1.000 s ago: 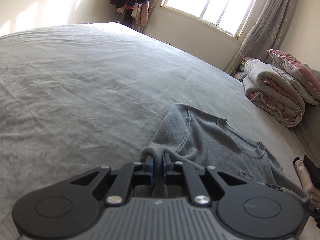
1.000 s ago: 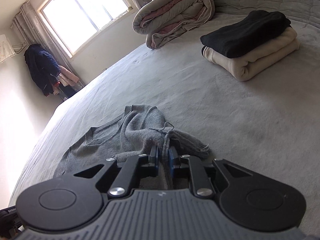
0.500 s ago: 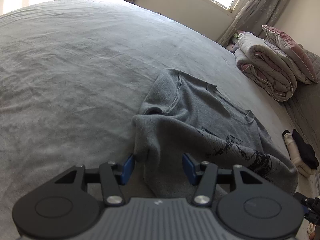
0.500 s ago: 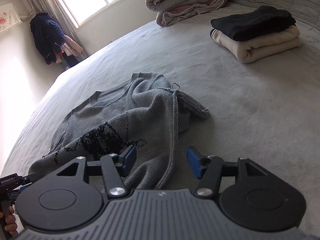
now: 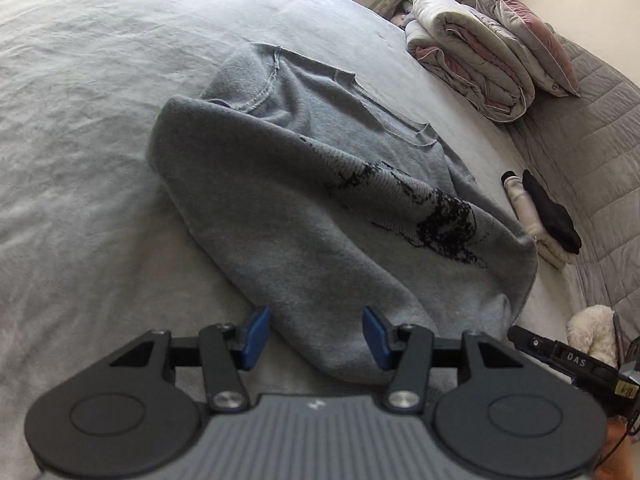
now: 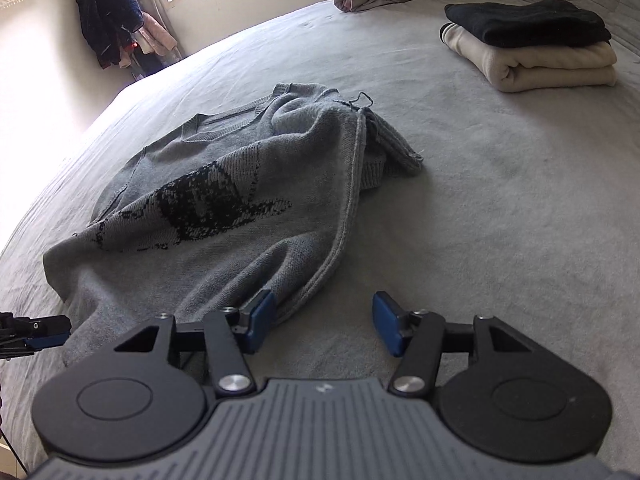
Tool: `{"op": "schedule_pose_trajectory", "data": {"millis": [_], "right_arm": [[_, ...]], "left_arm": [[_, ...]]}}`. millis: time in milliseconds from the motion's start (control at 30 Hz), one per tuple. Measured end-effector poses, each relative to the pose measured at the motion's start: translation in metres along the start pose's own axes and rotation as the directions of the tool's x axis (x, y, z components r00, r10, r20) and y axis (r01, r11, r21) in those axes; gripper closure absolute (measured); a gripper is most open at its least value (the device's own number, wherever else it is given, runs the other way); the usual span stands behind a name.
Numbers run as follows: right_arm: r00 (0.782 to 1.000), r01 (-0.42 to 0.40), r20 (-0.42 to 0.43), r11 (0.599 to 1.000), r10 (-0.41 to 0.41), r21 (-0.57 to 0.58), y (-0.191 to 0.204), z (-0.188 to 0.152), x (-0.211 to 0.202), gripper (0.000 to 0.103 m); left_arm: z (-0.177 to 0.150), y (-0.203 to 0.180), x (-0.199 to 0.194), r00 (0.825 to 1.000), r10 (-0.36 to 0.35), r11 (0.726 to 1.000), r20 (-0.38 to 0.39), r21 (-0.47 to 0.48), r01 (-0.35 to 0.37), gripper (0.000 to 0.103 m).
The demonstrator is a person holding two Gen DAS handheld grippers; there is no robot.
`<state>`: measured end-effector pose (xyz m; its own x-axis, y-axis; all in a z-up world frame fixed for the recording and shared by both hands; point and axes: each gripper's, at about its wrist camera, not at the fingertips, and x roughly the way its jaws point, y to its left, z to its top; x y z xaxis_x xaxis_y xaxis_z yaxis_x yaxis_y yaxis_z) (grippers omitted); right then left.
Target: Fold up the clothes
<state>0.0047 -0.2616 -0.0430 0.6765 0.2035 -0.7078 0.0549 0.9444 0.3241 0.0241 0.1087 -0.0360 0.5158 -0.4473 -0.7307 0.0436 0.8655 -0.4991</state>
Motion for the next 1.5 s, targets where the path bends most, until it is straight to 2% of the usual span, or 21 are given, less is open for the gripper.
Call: {"op": "schedule_pose_trajectory", "data": {"millis": [133,200,233,267,333,400,433,467,600,700,767,867,933,1000,1100,1233,1333,1400,1500], "right_arm": [[1.0,-0.003,0.027,1.0,0.003,-0.017,0.006,0.0,0.006,0.054],[0.999,0.001,0.041,1.0,0.0,-0.028,0.009,0.0,0.01,0.067],[0.999,0.009,0.049,0.999,-0.007,-0.033,0.011,0.001,0.01,0.082],[0.998,0.016,0.057,0.999,-0.014,-0.039,0.012,0.001,0.011,0.092],[0.996,0.032,0.082,0.999,-0.028,-0.043,0.015,0.004,0.01,0.096],[0.992,0.052,0.117,0.997,-0.046,-0.053,0.018,0.007,0.007,0.098],[0.989,0.063,0.134,0.997,-0.055,-0.053,0.018,0.009,0.006,0.099],[0.986,0.074,0.152,0.996,-0.065,-0.052,0.018,0.011,0.004,0.099],[0.97,0.117,0.221,0.992,-0.104,-0.045,0.017,0.021,-0.002,0.1],[0.953,0.154,0.27,0.987,-0.139,-0.036,0.014,0.029,-0.006,0.102],[0.951,0.163,0.269,0.986,-0.151,-0.023,0.008,0.033,-0.004,0.102],[0.963,0.138,0.232,0.99,-0.137,0.012,-0.002,0.035,-0.001,0.1],[0.976,0.104,0.188,0.994,-0.109,0.037,-0.007,0.034,0.001,0.086],[0.988,0.067,0.135,0.996,-0.074,0.058,-0.01,0.032,0.003,0.086],[0.998,0.022,0.059,0.996,-0.028,0.09,-0.012,0.023,0.006,0.083],[0.999,-0.036,-0.005,0.991,0.037,0.131,-0.012,0.011,0.004,0.057],[0.998,-0.057,-0.027,0.992,0.06,0.116,-0.008,0.005,-0.001,0.057],[0.997,-0.063,-0.04,0.992,0.068,0.105,-0.005,0.001,-0.003,0.057],[0.994,-0.086,-0.066,0.992,0.093,0.097,0.001,-0.006,-0.006,0.056]], "left_arm": [[-0.006,-0.015,0.01,0.992,-0.111,0.994,-0.059,-0.013,0.11,0.051],[-0.01,-0.023,0.017,0.984,-0.155,0.988,-0.093,-0.023,0.153,0.051],[-0.012,-0.027,0.021,0.983,-0.152,0.988,-0.101,-0.02,0.15,0.051],[-0.014,-0.031,0.024,0.985,-0.137,0.99,-0.101,-0.008,0.137,0.051],[-0.017,-0.04,0.028,0.989,-0.114,0.993,-0.095,0.014,0.116,0.057],[-0.016,-0.045,0.029,0.991,-0.109,0.994,-0.076,0.022,0.11,0.088],[-0.016,-0.046,0.029,0.992,-0.113,0.993,-0.064,0.019,0.114,0.096],[-0.013,-0.046,0.028,0.991,-0.123,0.992,-0.042,0.008,0.124,0.099],[-0.003,-0.043,0.018,0.987,-0.136,0.99,0.086,-0.019,0.138,0.099],[0.006,-0.04,0.011,0.979,-0.093,0.995,0.18,-0.025,0.099,0.099],[0.011,-0.037,0.01,0.978,-0.063,0.997,0.197,-0.025,0.07,0.099],[0.019,-0.032,0.008,0.975,-0.019,0.999,0.223,-0.026,0.026,0.096],[0.024,-0.029,0.007,0.972,-0.003,1.0,0.234,-0.023,0.009,0.087],[0.023,-0.03,0.006,0.974,-0.024,1.0,0.223,0.005,0.023,0.065],[0.022,-0.033,0.006,0.975,0.012,0.999,0.223,0.042,-0.022,0.06],[0.022,-0.028,0.003,0.972,0.047,0.998,0.23,0.022,-0.054,0.054],[0.022,-0.025,0.001,0.969,0.074,0.997,0.234,0.006,-0.077,0.041],[0.022,-0.022,0.0,0.967,0.091,0.996,0.236,-0.004,-0.093,0.027],[0.021,-0.019,-0.002,0.964,0.117,0.993,0.24,-0.02,-0.116,0.02]]}}
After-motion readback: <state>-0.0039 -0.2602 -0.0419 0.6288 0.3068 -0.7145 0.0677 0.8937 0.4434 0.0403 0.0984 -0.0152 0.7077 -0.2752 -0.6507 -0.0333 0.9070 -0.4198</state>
